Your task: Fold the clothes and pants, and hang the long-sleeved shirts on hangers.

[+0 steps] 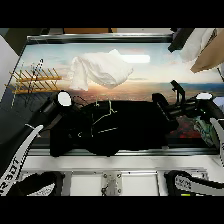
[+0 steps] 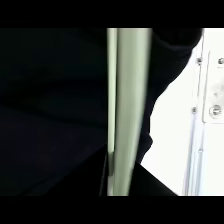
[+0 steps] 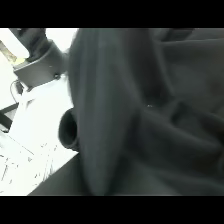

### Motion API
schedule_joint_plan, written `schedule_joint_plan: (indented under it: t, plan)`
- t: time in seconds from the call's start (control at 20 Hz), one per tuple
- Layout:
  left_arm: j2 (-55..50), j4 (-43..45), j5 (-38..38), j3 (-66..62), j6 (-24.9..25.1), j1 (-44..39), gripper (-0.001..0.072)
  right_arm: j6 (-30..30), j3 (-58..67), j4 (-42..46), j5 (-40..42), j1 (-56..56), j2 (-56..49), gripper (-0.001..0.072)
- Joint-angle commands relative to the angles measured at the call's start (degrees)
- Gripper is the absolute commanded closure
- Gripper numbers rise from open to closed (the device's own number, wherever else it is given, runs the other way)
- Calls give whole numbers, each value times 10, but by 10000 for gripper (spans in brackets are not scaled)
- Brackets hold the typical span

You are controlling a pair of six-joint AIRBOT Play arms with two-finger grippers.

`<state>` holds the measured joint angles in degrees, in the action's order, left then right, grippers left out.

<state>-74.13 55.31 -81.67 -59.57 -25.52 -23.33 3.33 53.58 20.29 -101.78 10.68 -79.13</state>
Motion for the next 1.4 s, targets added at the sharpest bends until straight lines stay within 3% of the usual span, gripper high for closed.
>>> schedule_joint_plan:
  t: [0.0,1.35]
  plan:
    - [0,2,2,0,2,0,693,-3,0,0,0,0,0,684]
    - [0,7,-11,0,2,0,691,-16,0,0,0,0,0,691]
